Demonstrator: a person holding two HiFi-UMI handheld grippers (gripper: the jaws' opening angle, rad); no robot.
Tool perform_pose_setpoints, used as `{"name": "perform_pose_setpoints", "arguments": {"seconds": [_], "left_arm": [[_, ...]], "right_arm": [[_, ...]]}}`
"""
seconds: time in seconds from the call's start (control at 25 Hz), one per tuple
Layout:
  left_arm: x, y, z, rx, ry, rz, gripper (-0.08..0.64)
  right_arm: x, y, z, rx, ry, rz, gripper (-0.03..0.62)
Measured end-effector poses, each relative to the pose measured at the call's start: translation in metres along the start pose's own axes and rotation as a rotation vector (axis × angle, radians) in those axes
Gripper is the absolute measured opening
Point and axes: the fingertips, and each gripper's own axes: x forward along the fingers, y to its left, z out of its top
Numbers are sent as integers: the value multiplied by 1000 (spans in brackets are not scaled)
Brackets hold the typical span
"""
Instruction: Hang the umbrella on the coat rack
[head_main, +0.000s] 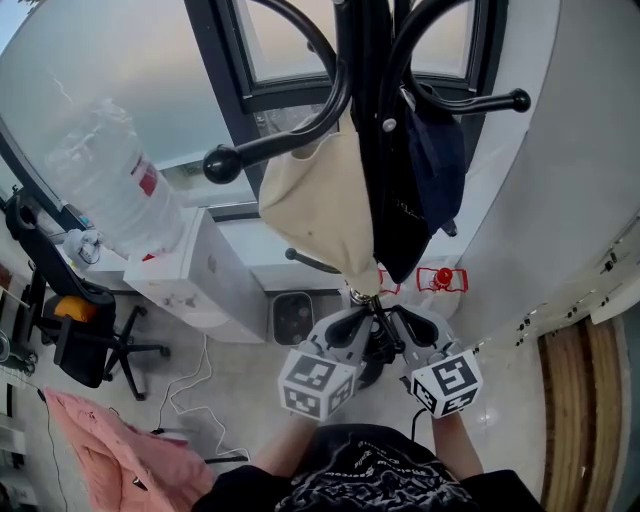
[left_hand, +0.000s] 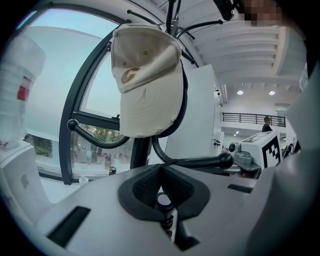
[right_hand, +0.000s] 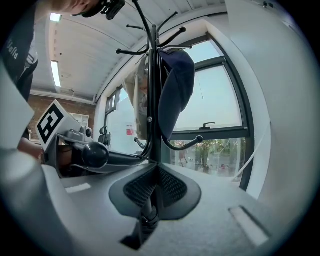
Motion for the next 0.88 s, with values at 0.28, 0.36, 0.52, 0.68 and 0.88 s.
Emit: {"name": "perform_pose_setpoints", "arguments": {"seconds": [0.28,0.36,0.52,0.68,0.88], "left_arm": [[3,-1,-6,39,5,-3,9],[5,-2,-10,56,16,-3,9],[9,-3,-16,50,17,-9,9],[11,-5,-22,36,18,-27,9],[12,-4,-27,27,6,-32,9]], "right_arm": [[4,1,-8,27,6,8,8],[5,1,-11,38,10,9,8],[8,3,-17,51,18,14,8],[8,6,-23,73,25,14,8],[9,9,-28,108,23,17,9]]}}
